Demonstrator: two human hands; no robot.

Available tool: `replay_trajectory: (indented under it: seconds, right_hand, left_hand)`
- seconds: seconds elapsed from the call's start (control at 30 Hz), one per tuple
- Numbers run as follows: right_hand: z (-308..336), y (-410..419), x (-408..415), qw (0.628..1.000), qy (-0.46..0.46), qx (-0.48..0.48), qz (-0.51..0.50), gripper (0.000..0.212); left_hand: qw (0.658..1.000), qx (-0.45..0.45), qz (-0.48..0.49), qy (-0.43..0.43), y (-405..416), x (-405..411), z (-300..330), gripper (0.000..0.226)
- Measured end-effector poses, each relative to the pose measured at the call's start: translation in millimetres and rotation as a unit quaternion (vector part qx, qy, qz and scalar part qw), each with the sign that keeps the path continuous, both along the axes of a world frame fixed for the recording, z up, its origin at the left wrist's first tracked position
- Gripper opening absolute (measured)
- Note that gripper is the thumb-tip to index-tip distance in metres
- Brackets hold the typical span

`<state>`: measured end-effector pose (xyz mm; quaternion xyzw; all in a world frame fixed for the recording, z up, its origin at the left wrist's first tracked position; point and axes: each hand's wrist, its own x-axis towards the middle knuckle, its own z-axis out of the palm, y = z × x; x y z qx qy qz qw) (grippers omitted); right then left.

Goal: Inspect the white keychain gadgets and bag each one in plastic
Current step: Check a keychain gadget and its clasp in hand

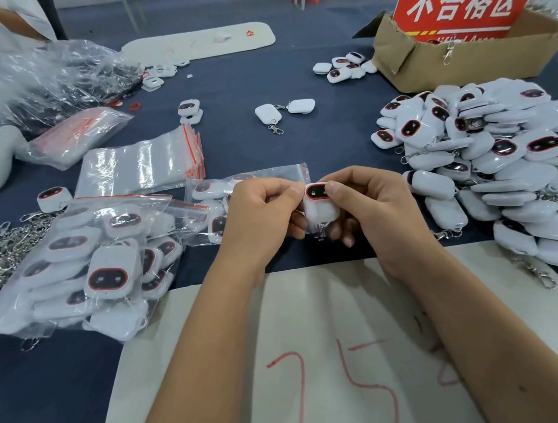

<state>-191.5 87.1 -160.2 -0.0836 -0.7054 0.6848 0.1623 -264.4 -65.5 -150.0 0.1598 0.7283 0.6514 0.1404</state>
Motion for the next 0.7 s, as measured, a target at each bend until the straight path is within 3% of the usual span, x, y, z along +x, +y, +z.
replay_trajectory:
  seconds: [0.7]
  right_hand:
    - [1.8,-5.4,2.4,0.997,0.065,0.023,0.019,0.022]
  left_hand:
    - [0.999,0.046,-0.008,0.016,-0.4,4.1,5.9,0.019]
